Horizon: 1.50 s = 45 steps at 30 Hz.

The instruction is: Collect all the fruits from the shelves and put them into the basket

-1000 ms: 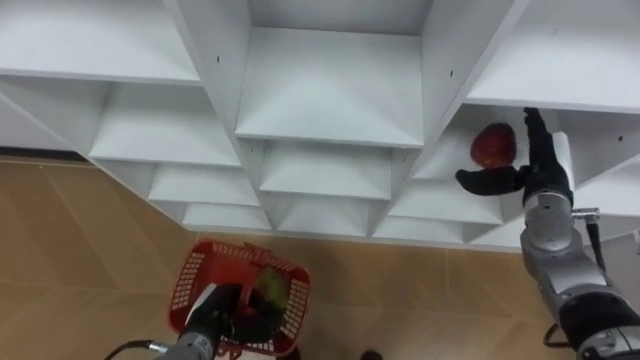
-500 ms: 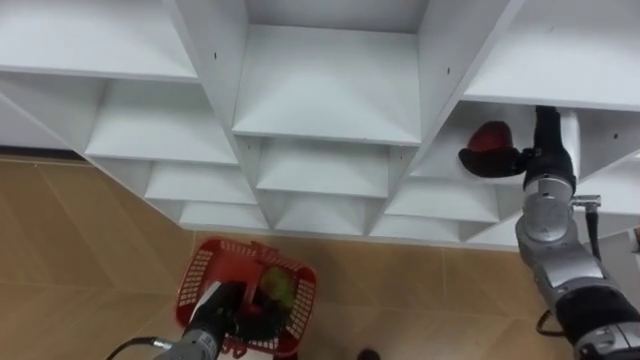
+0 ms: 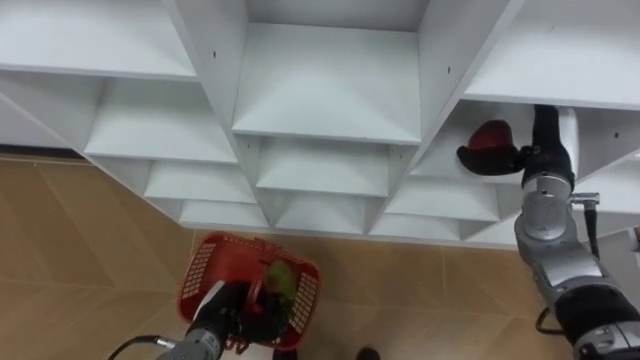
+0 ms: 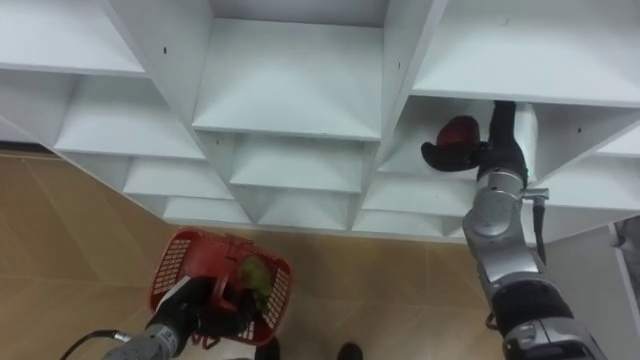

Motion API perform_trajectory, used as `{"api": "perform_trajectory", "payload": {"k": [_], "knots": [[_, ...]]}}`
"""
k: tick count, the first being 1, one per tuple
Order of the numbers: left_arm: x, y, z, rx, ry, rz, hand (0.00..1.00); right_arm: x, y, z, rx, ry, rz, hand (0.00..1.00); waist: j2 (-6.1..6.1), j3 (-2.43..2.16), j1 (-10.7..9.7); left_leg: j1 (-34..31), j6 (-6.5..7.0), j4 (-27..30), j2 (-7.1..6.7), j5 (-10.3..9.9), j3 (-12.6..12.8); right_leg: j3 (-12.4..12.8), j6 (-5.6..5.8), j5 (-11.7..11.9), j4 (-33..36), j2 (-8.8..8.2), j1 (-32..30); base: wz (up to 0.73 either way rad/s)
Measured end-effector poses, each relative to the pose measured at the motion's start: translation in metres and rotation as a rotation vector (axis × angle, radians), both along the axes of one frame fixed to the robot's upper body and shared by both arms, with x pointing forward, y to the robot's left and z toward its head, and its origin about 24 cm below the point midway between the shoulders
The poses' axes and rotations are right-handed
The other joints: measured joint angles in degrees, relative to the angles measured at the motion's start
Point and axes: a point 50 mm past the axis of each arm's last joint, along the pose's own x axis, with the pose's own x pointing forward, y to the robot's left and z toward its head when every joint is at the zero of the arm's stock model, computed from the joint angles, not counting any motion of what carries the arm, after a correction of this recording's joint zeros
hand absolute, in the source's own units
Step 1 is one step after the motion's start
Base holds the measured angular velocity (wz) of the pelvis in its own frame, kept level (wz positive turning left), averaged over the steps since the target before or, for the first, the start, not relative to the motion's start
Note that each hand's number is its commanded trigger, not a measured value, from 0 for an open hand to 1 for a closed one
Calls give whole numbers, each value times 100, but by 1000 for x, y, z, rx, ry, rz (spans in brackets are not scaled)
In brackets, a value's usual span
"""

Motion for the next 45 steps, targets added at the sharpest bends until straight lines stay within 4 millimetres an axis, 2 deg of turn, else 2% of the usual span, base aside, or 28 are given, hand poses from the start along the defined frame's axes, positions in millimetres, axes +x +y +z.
{"api": "perform_trajectory", "payload": {"k": [13, 17, 29, 35, 45], "knots": [[2, 0, 1, 3, -8, 24, 100, -1, 4, -5, -10, 34, 16, 0, -12, 1, 25, -367, 4, 139, 8, 6, 31, 15, -22, -7, 167, -25, -375, 0], [5, 1, 4, 9, -30, 27, 100, -1, 4, -5, -15, 32, 8, 0, -46, 14, 31, -475, 17, 170, -31, 15, 41, -3, -41, -69, 322, -96, -537, 4], [13, -2, 10, 2, -66, 20, 100, -1, 1, -9, -26, 62, -5, 0, -102, 48, 45, -565, 17, 172, -50, 21, 56, 37, -38, -100, 404, -112, -675, 0], [19, -4, 13, -4, -81, 14, 100, -3, -5, -14, -79, 99, -21, 0, -106, 62, 115, -618, 17, 244, -66, 20, 68, 52, -43, -147, 504, -140, -745, 0], [21, -6, 14, -10, -87, 14, 100, 2, -6, -6, -122, 62, -44, 0, -99, 92, 252, -750, 20, 325, -81, 16, 95, 78, -53, -187, 666, -180, -917, 0]]}}
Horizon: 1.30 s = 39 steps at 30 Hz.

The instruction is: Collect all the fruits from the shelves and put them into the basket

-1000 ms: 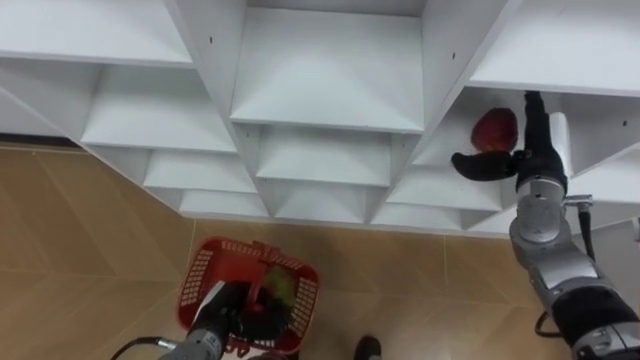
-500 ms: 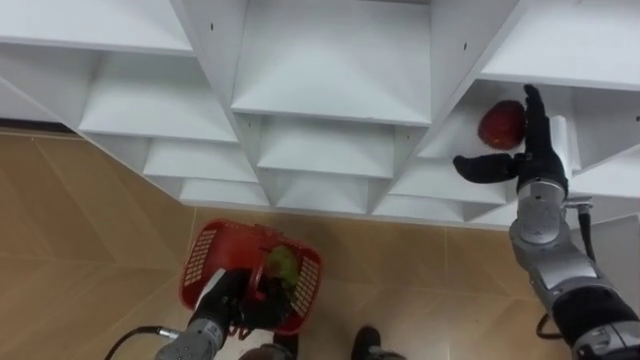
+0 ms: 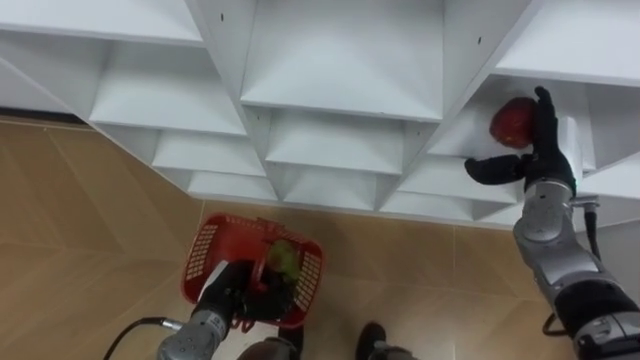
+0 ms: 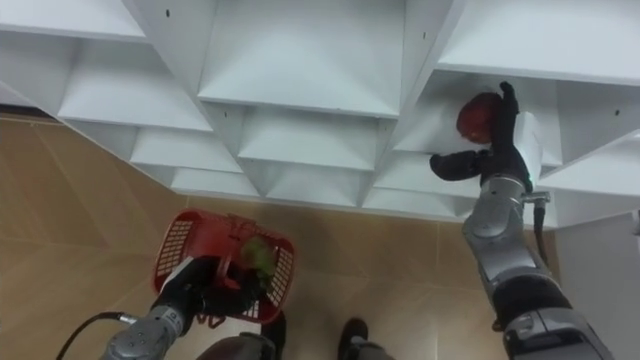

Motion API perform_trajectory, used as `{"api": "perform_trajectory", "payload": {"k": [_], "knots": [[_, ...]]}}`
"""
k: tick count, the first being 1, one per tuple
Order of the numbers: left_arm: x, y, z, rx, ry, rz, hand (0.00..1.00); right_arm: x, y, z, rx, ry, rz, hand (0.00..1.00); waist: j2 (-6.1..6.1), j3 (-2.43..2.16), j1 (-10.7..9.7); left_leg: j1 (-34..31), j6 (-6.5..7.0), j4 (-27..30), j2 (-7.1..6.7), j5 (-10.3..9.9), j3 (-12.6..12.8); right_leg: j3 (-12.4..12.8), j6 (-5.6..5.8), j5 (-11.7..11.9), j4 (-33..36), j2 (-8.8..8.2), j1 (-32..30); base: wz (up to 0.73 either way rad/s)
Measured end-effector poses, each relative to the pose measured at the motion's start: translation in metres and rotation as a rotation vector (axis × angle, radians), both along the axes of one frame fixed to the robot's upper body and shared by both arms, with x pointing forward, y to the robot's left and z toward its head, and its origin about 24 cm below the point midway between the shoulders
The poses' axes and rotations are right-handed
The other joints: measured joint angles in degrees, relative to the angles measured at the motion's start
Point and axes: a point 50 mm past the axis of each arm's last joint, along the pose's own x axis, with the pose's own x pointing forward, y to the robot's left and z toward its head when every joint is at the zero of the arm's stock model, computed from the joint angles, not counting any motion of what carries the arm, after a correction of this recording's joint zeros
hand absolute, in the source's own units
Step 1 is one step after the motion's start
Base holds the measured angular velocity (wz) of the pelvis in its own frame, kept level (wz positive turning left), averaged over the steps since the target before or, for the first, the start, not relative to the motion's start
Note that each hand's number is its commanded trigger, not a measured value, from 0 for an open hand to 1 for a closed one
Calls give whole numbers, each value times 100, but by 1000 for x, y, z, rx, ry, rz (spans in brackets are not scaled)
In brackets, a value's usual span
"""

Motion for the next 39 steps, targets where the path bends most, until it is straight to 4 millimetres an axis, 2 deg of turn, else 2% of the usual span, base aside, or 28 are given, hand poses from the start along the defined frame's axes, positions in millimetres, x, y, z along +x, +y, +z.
{"api": "perform_trajectory", "payload": {"k": [28, 29, 30, 31, 33, 39], "knots": [[1, -6, 0, -35, 5, -34, 100, 5, 3, 5, 8, -1, 31, 0, 5, 11, 52, -202, 4, 208, 6, -13, -25, -22, -27, -23, 168, -29, -169, 1], [1, -7, 0, -36, 5, -35, 100, 5, 3, 5, 9, 0, 32, 13, 5, 12, 51, -203, 4, 208, 6, -13, -25, -22, -27, -23, 167, -29, -169, 0], [1, -7, 0, -37, 5, -36, 100, 5, 3, 4, 9, 0, 33, 21, 4, 12, 51, -203, 4, 208, 6, -13, -25, -22, -27, -23, 166, -29, -168, 0], [1, -7, 0, -37, 5, -36, 100, 5, 3, 4, 9, 0, 33, 59, 4, 12, 51, -203, 4, 208, 6, -13, -25, -22, -27, -23, 166, -29, -168, 0], [1, -7, 0, -38, 6, -37, 100, 5, 3, 4, 9, 0, 33, 100, 3, 12, 49, -204, 4, 208, 6, -13, -25, -22, -27, -23, 164, -29, -168, 0], [1, -6, 0, -37, 6, -37, 100, 7, 1, 9, -8, -21, 24, 100, -18, 10, 7, -198, 4, 221, 10, -13, -26, -22, -28, -22, 165, -25, -157, 0]]}}
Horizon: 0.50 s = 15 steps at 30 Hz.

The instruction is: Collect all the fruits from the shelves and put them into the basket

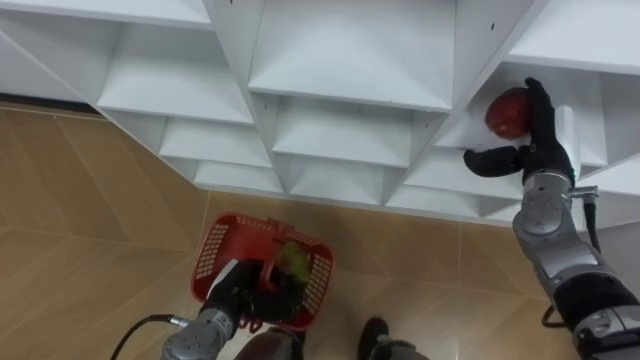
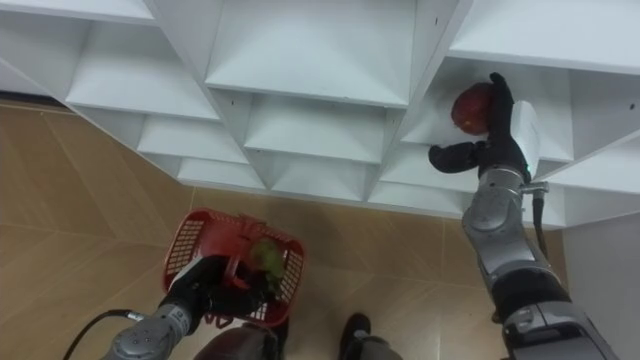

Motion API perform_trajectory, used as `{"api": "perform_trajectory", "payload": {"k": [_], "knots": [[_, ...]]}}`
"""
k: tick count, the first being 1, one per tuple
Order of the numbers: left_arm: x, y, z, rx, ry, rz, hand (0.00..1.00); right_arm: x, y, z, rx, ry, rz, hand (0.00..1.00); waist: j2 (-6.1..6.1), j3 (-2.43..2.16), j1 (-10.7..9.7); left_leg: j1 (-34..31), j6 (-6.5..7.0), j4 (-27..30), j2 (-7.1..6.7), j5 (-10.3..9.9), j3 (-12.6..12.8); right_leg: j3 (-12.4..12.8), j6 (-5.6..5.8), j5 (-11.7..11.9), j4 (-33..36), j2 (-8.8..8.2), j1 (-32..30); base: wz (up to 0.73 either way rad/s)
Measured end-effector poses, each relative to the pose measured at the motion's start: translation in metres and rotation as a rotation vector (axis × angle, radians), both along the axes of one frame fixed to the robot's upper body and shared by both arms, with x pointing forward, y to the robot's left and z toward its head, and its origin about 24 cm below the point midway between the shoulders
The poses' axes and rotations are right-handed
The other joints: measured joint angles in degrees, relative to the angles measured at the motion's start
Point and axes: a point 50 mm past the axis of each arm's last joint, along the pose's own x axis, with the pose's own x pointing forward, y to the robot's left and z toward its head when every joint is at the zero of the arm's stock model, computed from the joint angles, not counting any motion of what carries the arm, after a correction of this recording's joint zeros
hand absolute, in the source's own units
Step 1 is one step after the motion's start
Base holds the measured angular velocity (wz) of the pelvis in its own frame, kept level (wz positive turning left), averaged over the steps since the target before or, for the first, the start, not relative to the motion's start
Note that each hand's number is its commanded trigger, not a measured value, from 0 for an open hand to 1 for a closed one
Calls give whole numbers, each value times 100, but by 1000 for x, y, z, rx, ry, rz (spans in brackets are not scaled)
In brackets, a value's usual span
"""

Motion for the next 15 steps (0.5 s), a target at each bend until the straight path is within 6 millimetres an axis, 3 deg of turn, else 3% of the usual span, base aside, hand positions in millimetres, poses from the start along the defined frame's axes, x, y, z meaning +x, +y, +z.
{"api": "perform_trajectory", "payload": {"k": [15], "knots": [[0, 0, 0, -1, 1, -1, 100, 1, -2, 1, 15, 3, -17, 100, 1, 0, 16, -2, -1, 7, 14, 0, 2, -12, -10, 7, -8, 10, 2, 0]]}}
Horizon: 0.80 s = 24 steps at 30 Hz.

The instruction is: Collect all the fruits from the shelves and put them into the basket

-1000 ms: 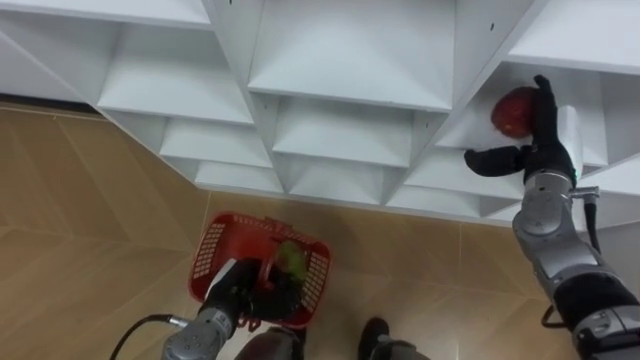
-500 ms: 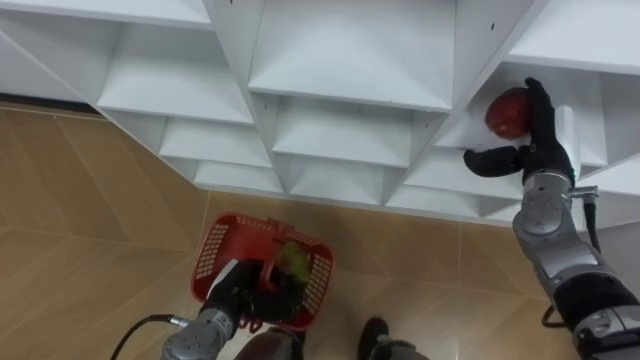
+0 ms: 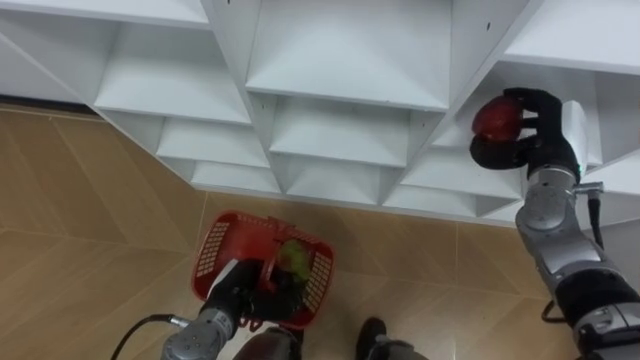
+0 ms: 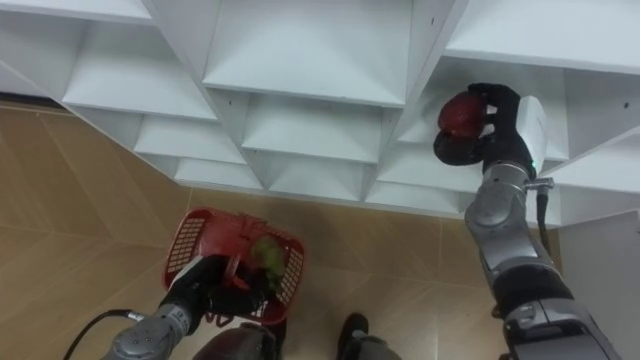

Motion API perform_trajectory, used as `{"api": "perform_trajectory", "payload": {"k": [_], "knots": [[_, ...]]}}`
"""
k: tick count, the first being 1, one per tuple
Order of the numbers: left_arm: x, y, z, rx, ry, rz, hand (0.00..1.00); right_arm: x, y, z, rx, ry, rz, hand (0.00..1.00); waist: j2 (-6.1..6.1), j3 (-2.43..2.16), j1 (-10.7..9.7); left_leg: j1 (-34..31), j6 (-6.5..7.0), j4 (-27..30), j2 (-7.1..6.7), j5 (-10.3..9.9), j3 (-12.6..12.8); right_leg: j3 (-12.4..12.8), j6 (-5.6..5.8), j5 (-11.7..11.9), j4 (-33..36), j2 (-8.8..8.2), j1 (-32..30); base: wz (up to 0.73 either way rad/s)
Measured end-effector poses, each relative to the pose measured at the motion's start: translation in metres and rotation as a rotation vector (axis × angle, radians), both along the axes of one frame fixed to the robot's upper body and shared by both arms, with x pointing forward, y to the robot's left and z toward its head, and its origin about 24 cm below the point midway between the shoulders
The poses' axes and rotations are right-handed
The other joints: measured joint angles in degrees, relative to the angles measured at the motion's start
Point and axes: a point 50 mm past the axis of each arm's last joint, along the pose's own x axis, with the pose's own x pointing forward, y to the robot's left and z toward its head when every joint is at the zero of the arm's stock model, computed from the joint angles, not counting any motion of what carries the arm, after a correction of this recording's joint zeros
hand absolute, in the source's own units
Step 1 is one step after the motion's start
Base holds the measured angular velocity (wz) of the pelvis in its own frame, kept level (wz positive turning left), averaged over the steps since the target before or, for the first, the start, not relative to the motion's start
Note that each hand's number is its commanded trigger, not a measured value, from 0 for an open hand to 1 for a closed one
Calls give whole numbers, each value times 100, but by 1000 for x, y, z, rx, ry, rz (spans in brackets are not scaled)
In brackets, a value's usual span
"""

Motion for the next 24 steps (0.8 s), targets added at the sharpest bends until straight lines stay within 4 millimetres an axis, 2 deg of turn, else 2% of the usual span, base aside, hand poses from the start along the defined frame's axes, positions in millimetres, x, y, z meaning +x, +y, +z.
{"api": "perform_trajectory", "payload": {"k": [14, 24], "knots": [[0, 0, 0, 2, 2, 3, 100, 0, -1, 0, 4, 6, -8, 100, 6, -3, 15, 21, -1, -13, 3, 1, -11, -30, -4, 4, -28, 2, 38, 0], [-6, 1, -3, 7, 14, 14, 100, 5, 16, 6, 56, -10, 85, 100, 39, -23, 17, 187, -3, -68, 13, 2, -15, -62, -7, 7, -119, 15, 224, 0]]}}
